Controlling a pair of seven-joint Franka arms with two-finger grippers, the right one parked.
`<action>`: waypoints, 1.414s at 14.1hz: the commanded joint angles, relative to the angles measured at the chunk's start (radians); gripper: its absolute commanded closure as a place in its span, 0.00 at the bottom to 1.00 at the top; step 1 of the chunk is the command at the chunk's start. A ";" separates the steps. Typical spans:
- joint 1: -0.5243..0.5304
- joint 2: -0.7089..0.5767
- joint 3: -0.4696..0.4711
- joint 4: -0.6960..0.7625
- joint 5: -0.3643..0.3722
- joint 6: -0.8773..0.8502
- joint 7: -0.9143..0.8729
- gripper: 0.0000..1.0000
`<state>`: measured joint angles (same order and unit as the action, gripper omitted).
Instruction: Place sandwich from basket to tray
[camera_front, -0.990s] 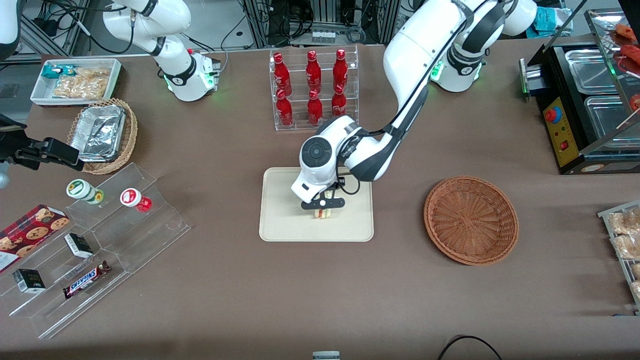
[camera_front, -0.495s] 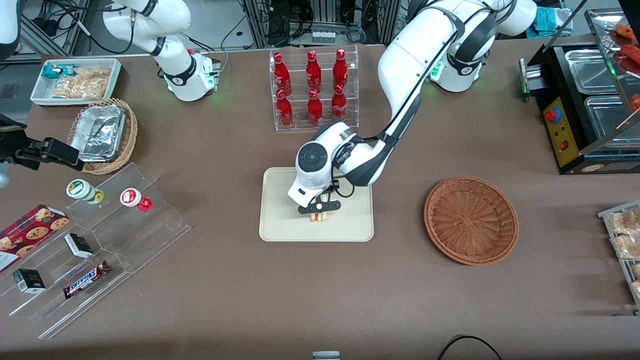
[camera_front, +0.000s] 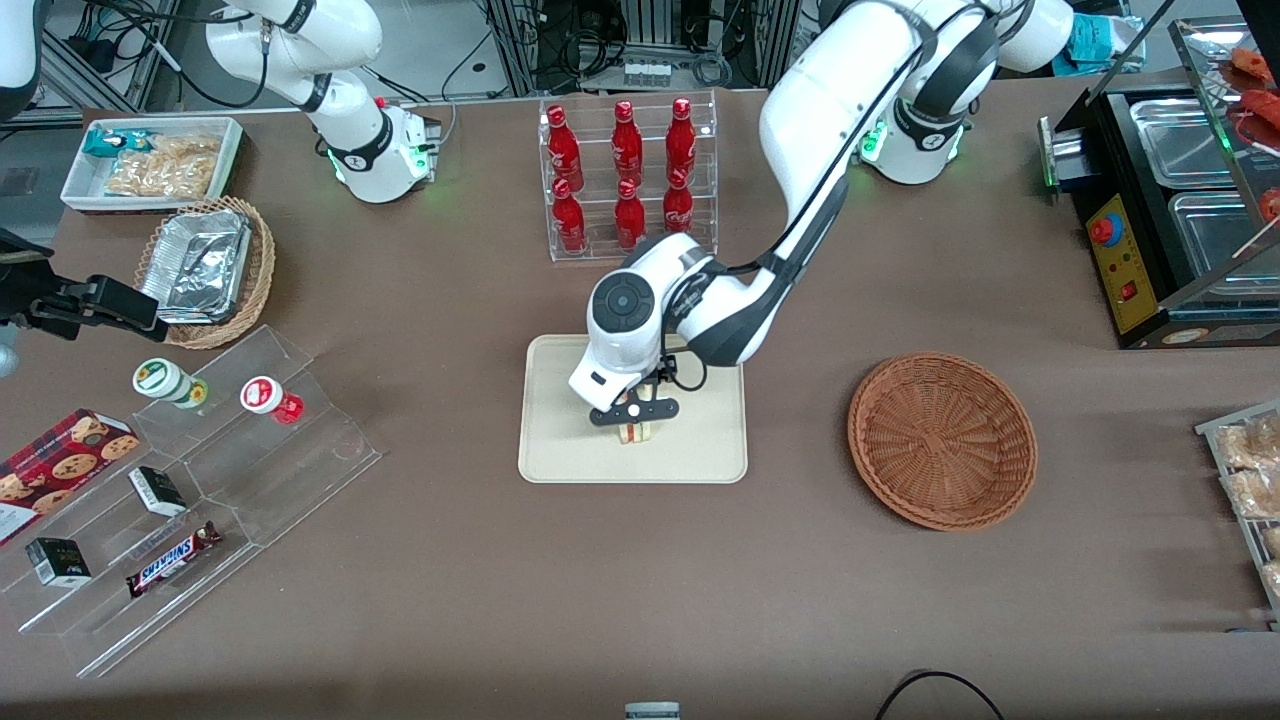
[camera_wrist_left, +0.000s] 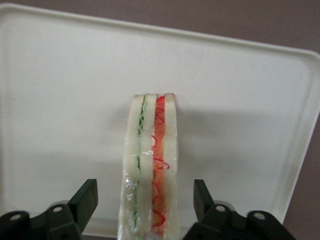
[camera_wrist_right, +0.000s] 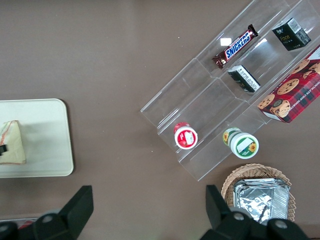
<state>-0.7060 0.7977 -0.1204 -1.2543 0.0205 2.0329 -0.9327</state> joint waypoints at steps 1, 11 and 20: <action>0.066 -0.206 0.028 -0.103 0.012 -0.112 0.009 0.00; 0.471 -0.676 0.027 -0.520 0.009 -0.253 0.477 0.00; 0.692 -0.815 0.028 -0.498 -0.010 -0.408 0.707 0.00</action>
<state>-0.0418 0.0145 -0.0800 -1.7408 0.0234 1.6345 -0.2523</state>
